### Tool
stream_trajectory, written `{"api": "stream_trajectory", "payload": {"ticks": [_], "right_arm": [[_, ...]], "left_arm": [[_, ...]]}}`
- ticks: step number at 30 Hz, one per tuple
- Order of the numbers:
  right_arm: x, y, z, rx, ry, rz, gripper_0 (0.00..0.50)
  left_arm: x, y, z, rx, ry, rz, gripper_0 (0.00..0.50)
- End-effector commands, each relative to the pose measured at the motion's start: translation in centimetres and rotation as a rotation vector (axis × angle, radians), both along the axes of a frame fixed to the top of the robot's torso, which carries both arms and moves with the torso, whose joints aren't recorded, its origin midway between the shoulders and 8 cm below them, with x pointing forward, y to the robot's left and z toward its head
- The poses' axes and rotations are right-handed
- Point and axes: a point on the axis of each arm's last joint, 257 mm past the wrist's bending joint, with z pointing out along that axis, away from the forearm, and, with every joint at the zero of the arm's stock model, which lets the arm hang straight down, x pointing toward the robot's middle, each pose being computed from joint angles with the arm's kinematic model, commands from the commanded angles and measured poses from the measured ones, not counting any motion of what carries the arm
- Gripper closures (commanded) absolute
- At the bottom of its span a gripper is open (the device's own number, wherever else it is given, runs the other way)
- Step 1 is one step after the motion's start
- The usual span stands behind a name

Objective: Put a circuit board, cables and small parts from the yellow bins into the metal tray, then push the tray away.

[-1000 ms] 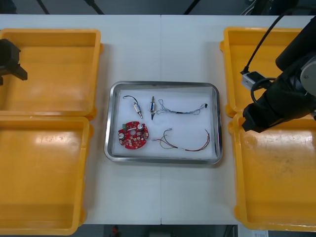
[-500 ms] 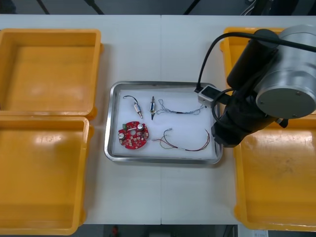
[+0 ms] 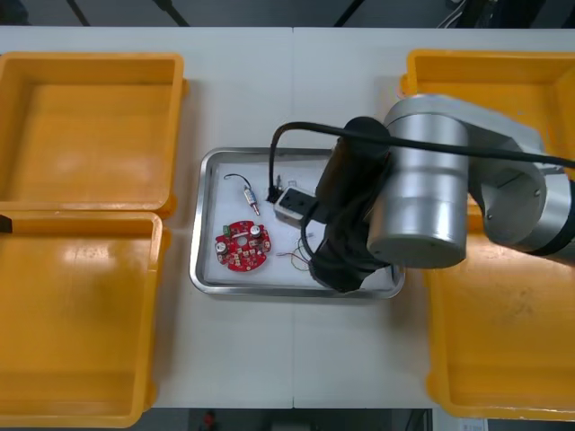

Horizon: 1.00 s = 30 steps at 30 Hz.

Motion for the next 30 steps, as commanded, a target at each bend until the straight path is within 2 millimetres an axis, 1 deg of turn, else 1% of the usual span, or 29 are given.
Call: {"api": "stream_trajectory", "payload": {"ticks": [1,6,12,15,25,30], "right_arm": [[-1.3,3.2,-1.3,-0.039,-0.07,0.188,0.0],[-1.7,4.2,-3.5,-0.077,-0.117,0.264,0.0],[-1.5,4.7,-6.0,-0.118,-0.146,0.316,0.0],[-1.3,4.8,-6.8,-0.139,-0.161,0.331,0.0],[-0.2,5.3,-8.3,-0.169,-0.206,0.359,0.0],[0.0,5.5,-8.3,-0.174,-0.215,0.366,0.0]], "left_arm": [[-0.4,0.4,-0.2,0.089,-0.014,-0.109,0.0],[-0.6,0.9,-0.8,0.121,-0.006,-0.14,0.0],[-0.9,0.5,-1.4,0.103,0.0,-0.146,0.0],[-1.1,0.2,-1.6,0.106,-0.004,-0.156,0.0],[-1.1,-0.1,-1.7,0.104,-0.007,-0.165,0.0],[-1.1,-0.1,-1.7,0.104,-0.007,-0.163,0.0]]}}
